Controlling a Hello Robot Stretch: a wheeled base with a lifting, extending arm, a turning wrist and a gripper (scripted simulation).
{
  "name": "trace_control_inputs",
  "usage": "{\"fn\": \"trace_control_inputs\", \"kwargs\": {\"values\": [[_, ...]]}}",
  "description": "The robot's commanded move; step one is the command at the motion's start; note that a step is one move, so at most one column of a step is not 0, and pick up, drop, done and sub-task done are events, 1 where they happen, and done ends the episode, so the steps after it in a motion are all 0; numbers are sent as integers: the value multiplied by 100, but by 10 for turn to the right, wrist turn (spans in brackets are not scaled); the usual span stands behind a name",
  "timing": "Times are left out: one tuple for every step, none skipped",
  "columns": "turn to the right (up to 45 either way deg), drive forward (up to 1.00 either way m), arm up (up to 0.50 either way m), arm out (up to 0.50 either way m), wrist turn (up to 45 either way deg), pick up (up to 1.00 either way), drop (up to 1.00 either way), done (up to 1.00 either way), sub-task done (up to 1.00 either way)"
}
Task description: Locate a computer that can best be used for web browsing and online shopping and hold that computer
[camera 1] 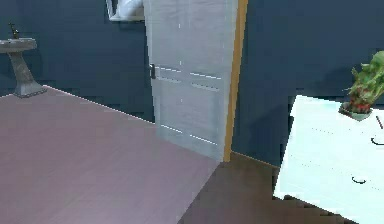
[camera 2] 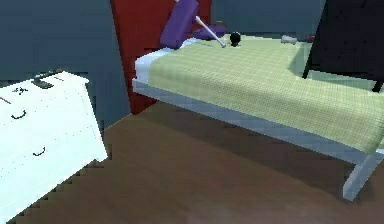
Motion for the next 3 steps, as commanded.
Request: {"fn": "trace_control_inputs", "kwargs": {"values": [[0, 5, 0, 0, 0, 0, 0, 0, 0], [-240, 0, 0, 0, 0, 0, 0, 0, 0], [0, 35, 0, 0, 0, 0, 0, 0, 0]]}}
